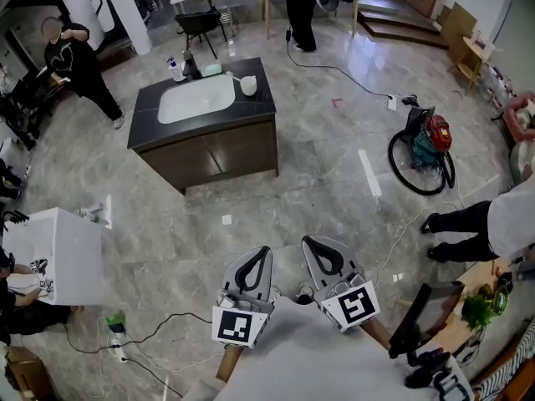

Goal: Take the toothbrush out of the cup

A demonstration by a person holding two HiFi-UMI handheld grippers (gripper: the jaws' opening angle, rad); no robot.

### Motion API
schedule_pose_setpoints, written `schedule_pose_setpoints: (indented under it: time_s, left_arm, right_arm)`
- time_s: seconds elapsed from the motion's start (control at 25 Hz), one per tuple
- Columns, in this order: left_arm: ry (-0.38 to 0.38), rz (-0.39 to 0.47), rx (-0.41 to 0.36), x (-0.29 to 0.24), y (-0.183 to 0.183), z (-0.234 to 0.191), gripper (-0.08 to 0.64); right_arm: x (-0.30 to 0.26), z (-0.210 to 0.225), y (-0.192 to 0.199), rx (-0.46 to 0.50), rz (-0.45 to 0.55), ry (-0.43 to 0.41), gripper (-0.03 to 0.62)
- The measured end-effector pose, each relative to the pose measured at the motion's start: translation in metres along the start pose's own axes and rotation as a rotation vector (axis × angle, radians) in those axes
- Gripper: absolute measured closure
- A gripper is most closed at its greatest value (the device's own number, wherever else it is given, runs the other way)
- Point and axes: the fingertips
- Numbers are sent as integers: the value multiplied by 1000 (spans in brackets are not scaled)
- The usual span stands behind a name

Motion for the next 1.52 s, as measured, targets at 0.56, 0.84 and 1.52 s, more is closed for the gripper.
schedule_pose_setpoints:
  time_s: [0.56, 0.84, 1.52]
  left_arm:
    - [33, 28, 6, 7, -4, -45, 555]
    - [53, 29, 16, 13, -2, -62, 555]
    - [15, 52, 26, 0, 2, -93, 555]
  right_arm:
    - [-38, -20, -5, 41, -4, 34, 589]
    - [-50, -31, -3, 51, -18, 54, 589]
    - [-91, -24, 0, 71, -8, 27, 589]
Point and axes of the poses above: the fingertips, and each gripper's own axes: x backward along the fingers, z to its right, y out of its underside, and after that the axes turned 1 degree about y, right-handed
